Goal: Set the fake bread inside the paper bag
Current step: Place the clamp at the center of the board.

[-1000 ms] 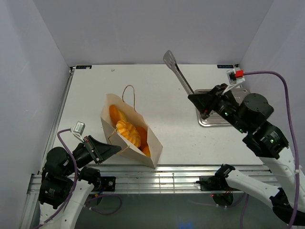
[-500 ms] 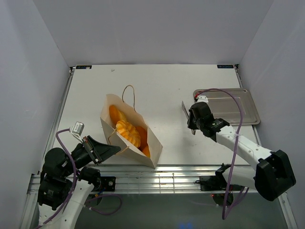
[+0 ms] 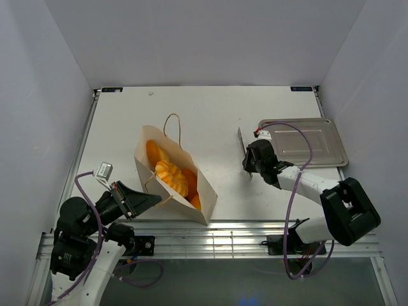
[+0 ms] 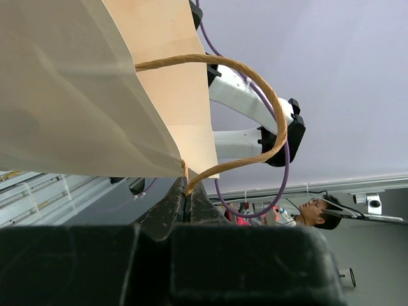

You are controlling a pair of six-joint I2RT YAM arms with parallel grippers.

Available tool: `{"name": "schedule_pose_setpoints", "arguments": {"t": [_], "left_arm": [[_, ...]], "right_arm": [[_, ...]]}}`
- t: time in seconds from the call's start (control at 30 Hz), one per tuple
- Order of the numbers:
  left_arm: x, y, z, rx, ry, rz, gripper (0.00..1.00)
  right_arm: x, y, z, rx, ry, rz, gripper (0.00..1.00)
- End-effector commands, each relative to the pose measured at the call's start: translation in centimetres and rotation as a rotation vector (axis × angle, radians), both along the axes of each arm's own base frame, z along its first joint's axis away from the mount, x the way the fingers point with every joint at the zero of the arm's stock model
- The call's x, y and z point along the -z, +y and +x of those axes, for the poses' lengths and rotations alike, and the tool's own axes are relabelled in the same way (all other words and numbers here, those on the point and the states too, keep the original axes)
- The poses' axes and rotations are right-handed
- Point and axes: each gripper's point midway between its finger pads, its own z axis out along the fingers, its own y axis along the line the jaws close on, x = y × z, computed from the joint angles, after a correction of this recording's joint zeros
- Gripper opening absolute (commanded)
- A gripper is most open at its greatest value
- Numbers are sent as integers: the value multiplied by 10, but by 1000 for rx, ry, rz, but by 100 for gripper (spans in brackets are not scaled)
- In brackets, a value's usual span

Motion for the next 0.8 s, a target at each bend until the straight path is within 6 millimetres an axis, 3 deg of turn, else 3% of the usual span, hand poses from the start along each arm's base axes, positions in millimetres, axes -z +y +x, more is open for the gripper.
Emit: {"name": "schedule_pose_setpoints", "arguments": {"t": [0.0,0.23,0.33,0.43,0.47,0.5,0.57,0.63,0.67,0.73,0.77], "left_arm": [[-9,-1,-1,15,-23,2,0],[-12,-2,-2,21,-23,0,0],[-13,-2,-2,23,-23,0,0],[-12,-2,-1,21,-20,3,0],[-13,-2,-1,20,-19,2,0],[-13,-2,0,18,-17,2,0],[-14,-2,0,14,-19,2,0],[-14,-2,2,11,-17,4,0],[-15,-1,2,6,-20,5,0],[-15,-1,3,3,-19,5,0],[-16,-1,3,0,-21,5,0]], "right_arm": [[24,3,-3,5,37,37,21],[61,6,-15,-11,127,36,44],[60,6,-16,-19,128,29,54],[40,7,-8,-35,95,9,69],[21,10,-3,-44,53,21,89],[7,11,0,-54,29,22,90],[-47,21,9,-106,-66,39,94],[-93,46,3,-260,-132,109,94],[-142,56,4,-329,-227,128,94],[-191,84,-17,-534,-284,224,94],[-232,92,-23,-614,-366,256,92]]}}
